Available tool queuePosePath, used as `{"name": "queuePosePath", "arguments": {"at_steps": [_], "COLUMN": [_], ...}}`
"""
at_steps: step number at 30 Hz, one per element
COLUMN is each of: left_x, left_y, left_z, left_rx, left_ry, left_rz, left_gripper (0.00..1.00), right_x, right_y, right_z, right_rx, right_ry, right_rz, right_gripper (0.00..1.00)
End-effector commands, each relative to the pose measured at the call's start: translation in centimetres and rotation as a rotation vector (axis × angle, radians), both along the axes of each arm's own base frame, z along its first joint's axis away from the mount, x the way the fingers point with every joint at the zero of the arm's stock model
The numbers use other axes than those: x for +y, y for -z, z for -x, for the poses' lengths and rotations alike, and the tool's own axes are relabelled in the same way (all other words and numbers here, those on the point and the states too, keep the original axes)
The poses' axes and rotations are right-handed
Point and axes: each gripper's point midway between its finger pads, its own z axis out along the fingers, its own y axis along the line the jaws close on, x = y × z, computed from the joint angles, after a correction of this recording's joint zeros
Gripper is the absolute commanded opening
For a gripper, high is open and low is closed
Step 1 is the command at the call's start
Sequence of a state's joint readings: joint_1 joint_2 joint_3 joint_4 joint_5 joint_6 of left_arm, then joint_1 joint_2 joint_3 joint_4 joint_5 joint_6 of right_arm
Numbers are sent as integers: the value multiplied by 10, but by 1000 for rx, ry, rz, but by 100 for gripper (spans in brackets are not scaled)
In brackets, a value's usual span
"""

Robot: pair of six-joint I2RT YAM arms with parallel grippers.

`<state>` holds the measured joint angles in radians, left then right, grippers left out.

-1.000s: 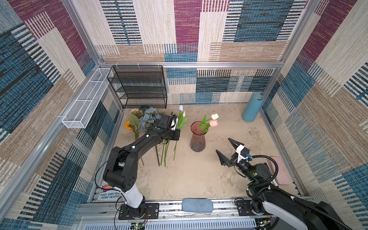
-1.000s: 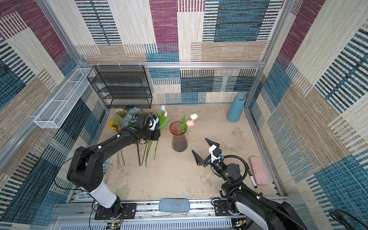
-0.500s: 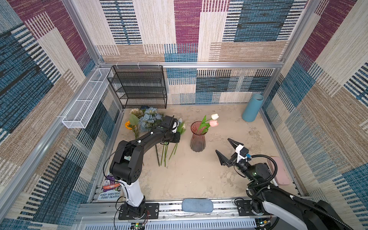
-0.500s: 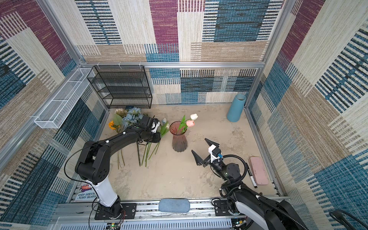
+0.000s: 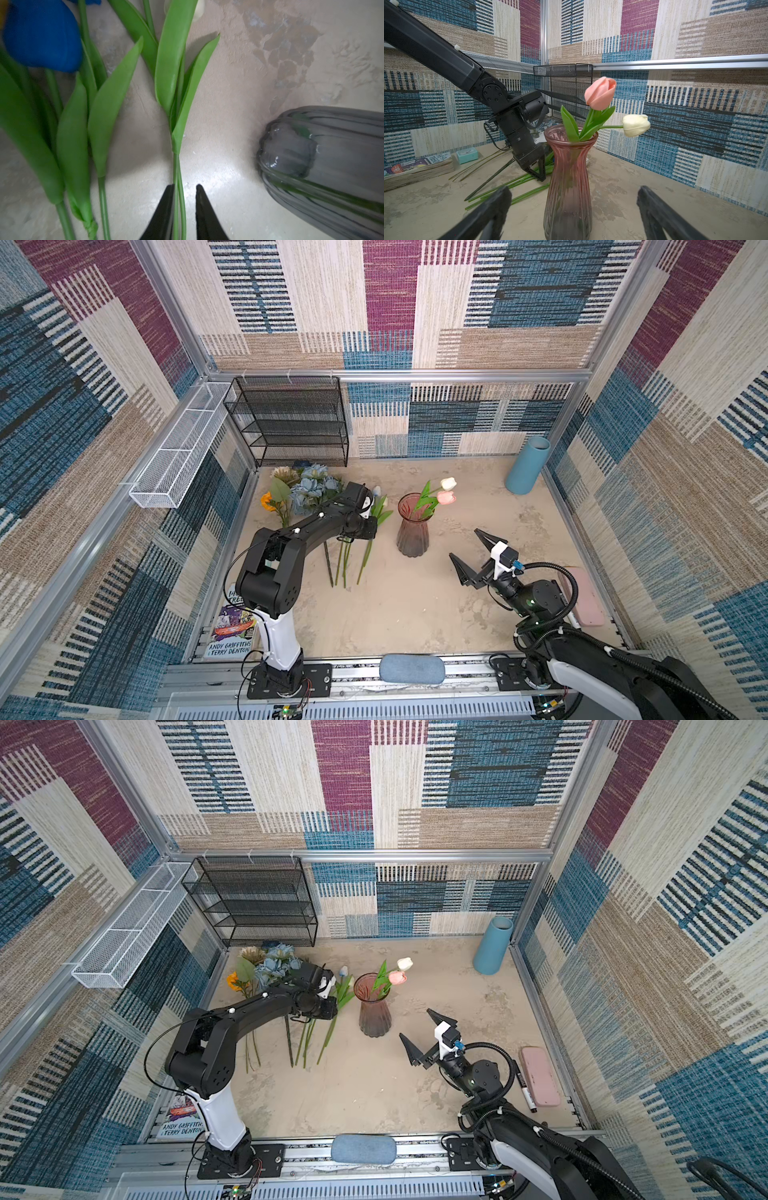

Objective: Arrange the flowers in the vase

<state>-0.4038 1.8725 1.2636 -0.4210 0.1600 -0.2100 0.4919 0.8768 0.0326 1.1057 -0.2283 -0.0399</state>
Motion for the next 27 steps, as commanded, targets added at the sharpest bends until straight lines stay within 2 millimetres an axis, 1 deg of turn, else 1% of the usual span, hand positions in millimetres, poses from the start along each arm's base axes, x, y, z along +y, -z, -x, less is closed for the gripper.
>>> {"name": "queuePosePath", "arguments": {"at_steps": [1, 5, 9, 13, 15, 17, 21, 27], "left_x": [5, 11, 14, 15, 14, 11, 12, 12], "left_y": [10, 20, 23, 28, 28, 26, 27, 33], "left_z": [3, 1, -2, -3, -2, -2, -4, -2], "left_rx": [25, 38, 40, 46, 52, 45, 40, 54], "left_ry": [4, -13, -20, -21, -18, -15, -14, -18], "left_rz": [-49, -91, -110, -127, -119, -110, -121, -126], "left_gripper": [25, 22, 15, 14, 19, 21, 18, 10], "right_x": [1, 1, 0, 0, 0, 0, 0, 0], "right_y": [-11, -12, -12, -12, -11, -12, -12, -12], "right_z": [3, 3, 3, 3, 3, 3, 3, 3], "right_rx": [-36, -36, -38, -39, -36, -39, -37, -38], "right_ry": [-12, -12, -7, -9, -9, -8, -9, -5], "right_rz": [-19, -19, -19, -19, -18, -18, -19, -19], "right_gripper": [98, 98, 98, 98, 98, 98, 98, 98]}}
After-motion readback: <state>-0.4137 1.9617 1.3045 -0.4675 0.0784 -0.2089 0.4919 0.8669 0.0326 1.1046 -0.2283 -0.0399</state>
